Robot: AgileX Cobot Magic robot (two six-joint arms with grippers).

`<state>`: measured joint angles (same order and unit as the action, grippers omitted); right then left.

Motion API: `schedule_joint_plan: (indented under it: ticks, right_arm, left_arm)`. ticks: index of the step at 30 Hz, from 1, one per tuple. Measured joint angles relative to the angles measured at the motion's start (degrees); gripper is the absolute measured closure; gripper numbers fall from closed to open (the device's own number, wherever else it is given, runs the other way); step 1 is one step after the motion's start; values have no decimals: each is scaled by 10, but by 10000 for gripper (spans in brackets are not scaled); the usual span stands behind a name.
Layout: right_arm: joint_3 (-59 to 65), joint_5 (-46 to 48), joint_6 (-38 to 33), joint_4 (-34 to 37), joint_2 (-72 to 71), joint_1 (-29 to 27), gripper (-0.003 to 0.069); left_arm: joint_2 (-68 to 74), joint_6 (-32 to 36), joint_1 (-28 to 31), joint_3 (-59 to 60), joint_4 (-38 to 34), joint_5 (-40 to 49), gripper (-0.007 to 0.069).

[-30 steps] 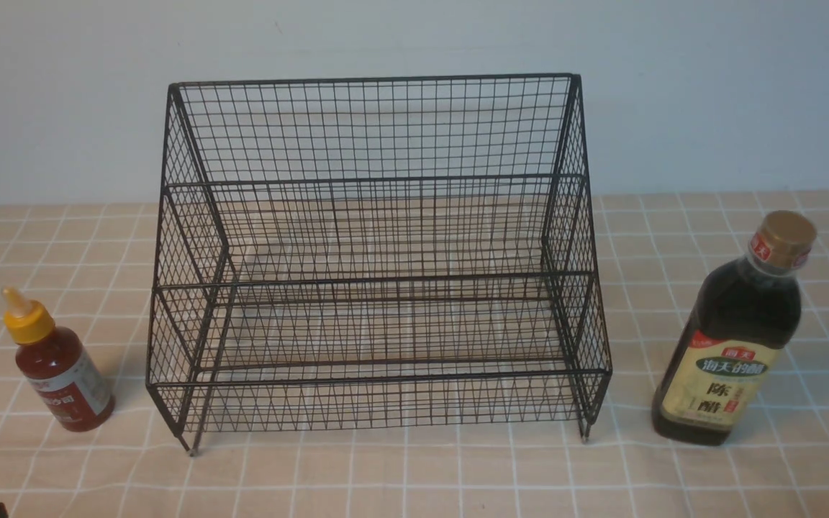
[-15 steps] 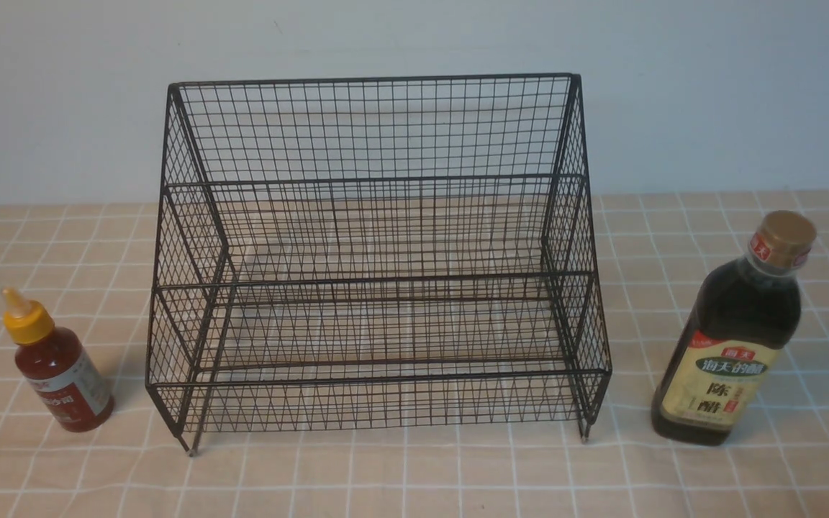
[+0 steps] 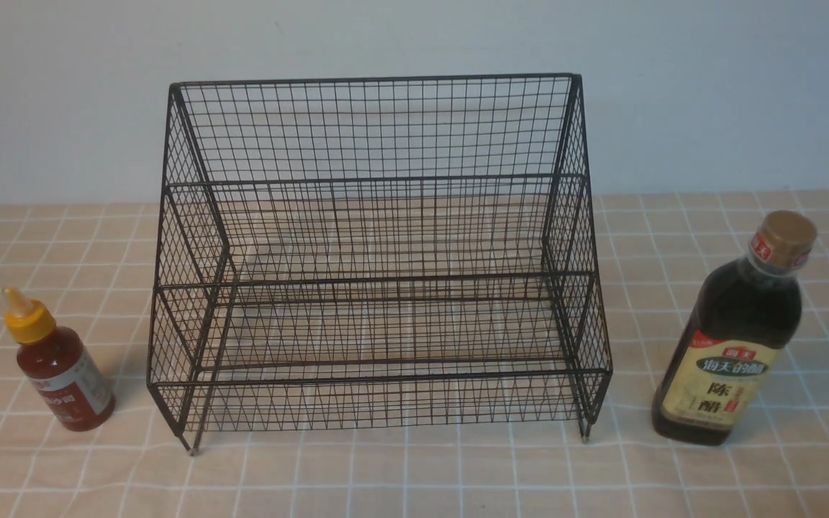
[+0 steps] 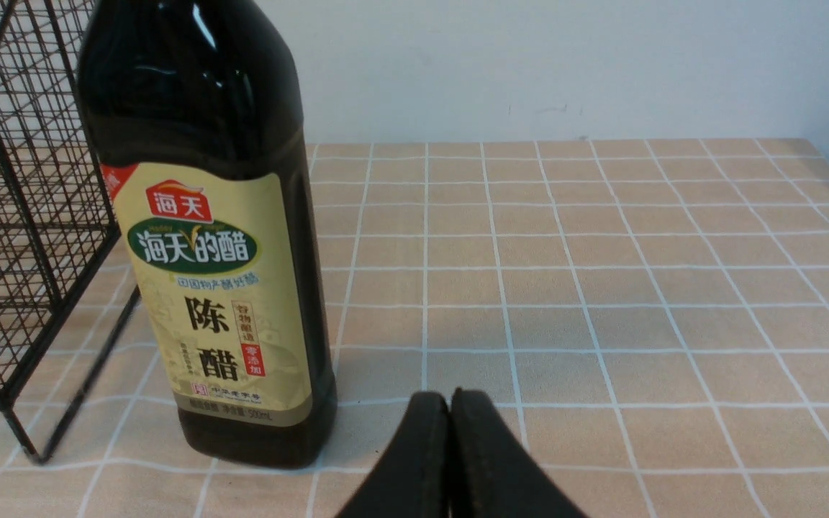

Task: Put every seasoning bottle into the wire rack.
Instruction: Use the left arm to grab the condiment bottle closest to it

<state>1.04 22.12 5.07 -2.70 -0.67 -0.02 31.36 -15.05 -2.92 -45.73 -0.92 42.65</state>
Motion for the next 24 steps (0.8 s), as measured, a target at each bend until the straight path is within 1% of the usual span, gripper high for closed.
schedule_joint_plan:
  ticks: [1, 2, 3, 4, 7, 9, 10, 11, 12, 15, 16, 19, 21, 23, 24]
  right_arm:
    - [0, 0, 0, 0, 0, 0, 673]
    - [0, 0, 0, 0, 0, 0, 673]
    - [0, 0, 0, 0, 0, 0, 673]
    - [0, 0, 0, 0, 0, 0, 673]
    - [0, 0, 0, 0, 0, 0, 673]
    - [0, 0, 0, 0, 0, 0, 673]
    - [0, 0, 0, 0, 0, 0, 673]
    - [0, 0, 0, 0, 0, 0, 673]
    - [0, 0, 0, 0, 0, 0, 673]
    - [0, 0, 0, 0, 0, 0, 673]
    - [0, 0, 0, 0, 0, 0, 673]
    - [0, 0, 0, 0, 0, 0, 673]
    - [0, 0, 0, 0, 0, 0, 673]
    - [0, 0, 0, 0, 0, 0, 673]
    - [0, 0, 0, 0, 0, 0, 673]
  left_arm:
    - [34, 9, 0, -22, 0, 58, 631]
    - [91, 25, 0, -54, 0, 146, 631]
    - [136, 38, 0, -75, 0, 203, 631]
    - [171, 52, 0, -88, 0, 237, 631]
    - [262, 83, 3, -122, 9, 279, 631]
    - [292, 87, 13, -138, 15, 281, 630]
    - [328, 89, 31, -161, 17, 282, 629]
    - [328, 90, 34, -164, 17, 282, 627]
    - [366, 99, 66, -195, 17, 282, 627]
    - [394, 112, 103, -225, 9, 282, 627]
    - [411, 120, 128, -243, 1, 282, 627]
    - [436, 142, 140, -253, -13, 278, 627]
    - [451, 166, 140, -253, -19, 266, 612]
    - [463, 185, 138, -253, -24, 252, 579]
    - [470, 194, 137, -253, -25, 244, 550]
